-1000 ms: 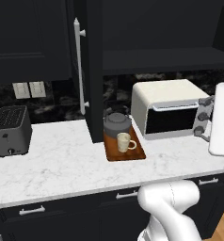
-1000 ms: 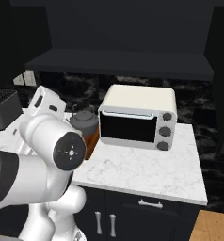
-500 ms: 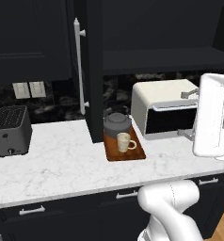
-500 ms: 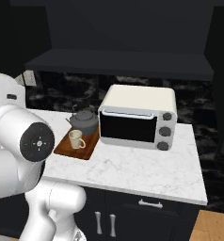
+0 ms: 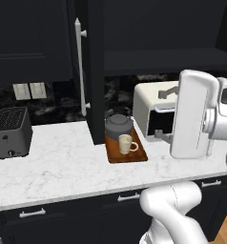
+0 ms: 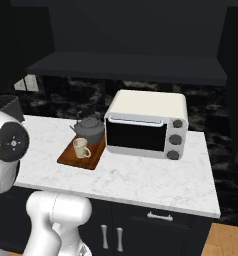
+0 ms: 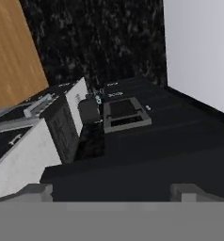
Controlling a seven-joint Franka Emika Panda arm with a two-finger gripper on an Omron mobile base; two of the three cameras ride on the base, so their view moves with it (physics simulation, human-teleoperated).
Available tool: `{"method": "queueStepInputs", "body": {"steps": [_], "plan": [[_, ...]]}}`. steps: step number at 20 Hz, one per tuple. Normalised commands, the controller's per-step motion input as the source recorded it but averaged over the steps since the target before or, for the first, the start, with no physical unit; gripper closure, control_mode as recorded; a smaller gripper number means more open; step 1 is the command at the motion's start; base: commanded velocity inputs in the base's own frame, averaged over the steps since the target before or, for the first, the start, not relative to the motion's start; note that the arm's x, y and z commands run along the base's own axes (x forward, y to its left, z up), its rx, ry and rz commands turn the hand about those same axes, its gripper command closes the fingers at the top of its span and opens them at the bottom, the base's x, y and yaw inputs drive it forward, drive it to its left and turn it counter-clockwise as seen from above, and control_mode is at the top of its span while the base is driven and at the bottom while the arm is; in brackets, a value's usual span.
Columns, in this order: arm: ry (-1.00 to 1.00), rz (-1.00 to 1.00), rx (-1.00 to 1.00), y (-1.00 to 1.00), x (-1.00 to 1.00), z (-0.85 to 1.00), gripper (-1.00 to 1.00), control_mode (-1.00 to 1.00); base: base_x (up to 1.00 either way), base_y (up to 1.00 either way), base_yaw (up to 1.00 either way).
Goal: Pick the kettle from the counter and place it on the tray. Then pick the mug from the cabinet and place it on the tray. Then close the cabinet doors.
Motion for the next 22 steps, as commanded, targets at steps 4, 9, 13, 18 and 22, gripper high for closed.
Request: {"method": "queueStepInputs", "body": {"steps": [4,9,13,18,22], "plan": [[-0.35,0.03,0.00,0.59,-0.25,0.03,-1.00,-1.00,0.00,0.00,0.00],[-0.24,0.00,0.00,0.37,-0.26,0.09,-1.00,-1.00,0.00,0.00,0.00],[-0.24,0.04,0.00,0.56,-0.20,0.01,-1.00,-1.00,0.00,0.00,0.00],[-0.18,0.02,-0.01,0.64,-0.21,0.00,-1.00,-1.00,0.00,0.00,0.00],[-0.03,0.00,0.00,0.56,-0.13,0.01,-1.00,-1.00,0.00,0.00,0.00]]}}
